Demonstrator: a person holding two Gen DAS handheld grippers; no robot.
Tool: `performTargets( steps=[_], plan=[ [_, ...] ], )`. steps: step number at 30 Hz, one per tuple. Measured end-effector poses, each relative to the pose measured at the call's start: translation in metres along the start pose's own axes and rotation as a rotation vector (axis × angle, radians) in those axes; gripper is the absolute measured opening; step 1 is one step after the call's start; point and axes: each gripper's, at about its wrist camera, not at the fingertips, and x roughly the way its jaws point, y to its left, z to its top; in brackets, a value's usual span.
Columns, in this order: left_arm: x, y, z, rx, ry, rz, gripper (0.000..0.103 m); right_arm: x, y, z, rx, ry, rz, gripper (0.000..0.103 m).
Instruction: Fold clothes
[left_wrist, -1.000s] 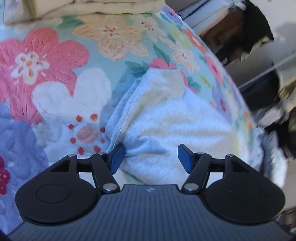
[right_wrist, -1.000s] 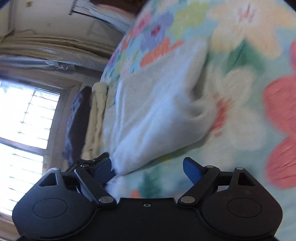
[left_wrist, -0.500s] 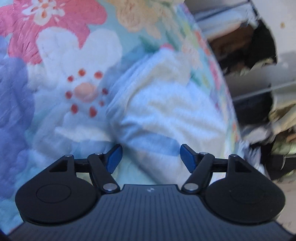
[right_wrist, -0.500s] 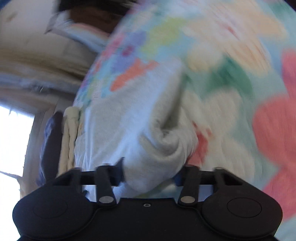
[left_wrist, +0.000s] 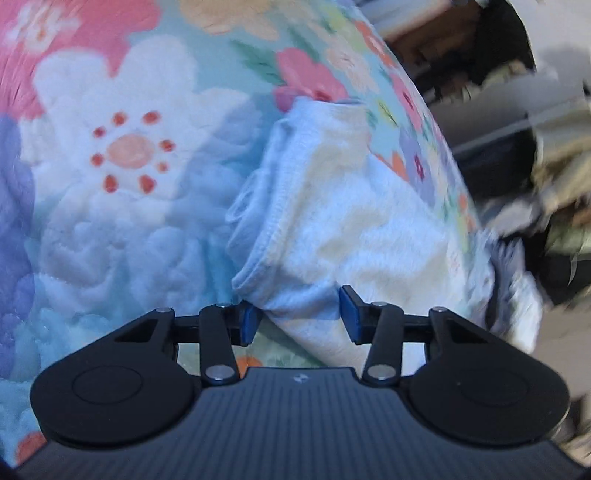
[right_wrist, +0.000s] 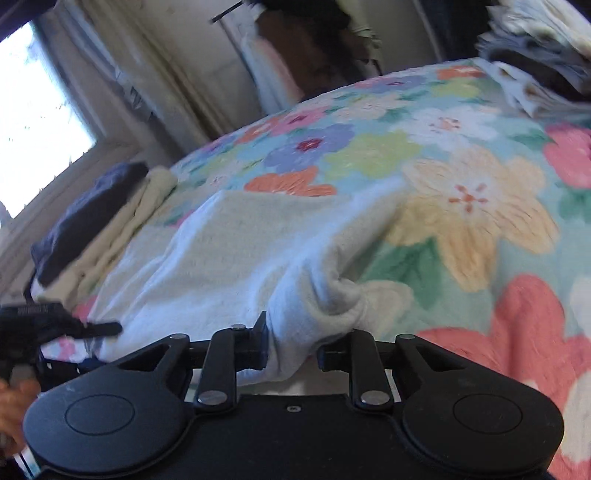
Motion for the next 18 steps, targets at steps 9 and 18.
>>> performTargets(
  steps=[9, 18],
  plan=[
    [-0.010, -0.029, -0.007, 0.226, 0.039, 0.040, 0.045, 0.004, -0.020, 0.027, -0.127, 0.152, -0.087, 0.061],
    [-0.028, -0.065, -0.021, 0.598, 0.095, 0.139, 0.047, -0.050, 0.036, 0.047, -0.344, -0.050, -0.128, 0.074]
  ],
)
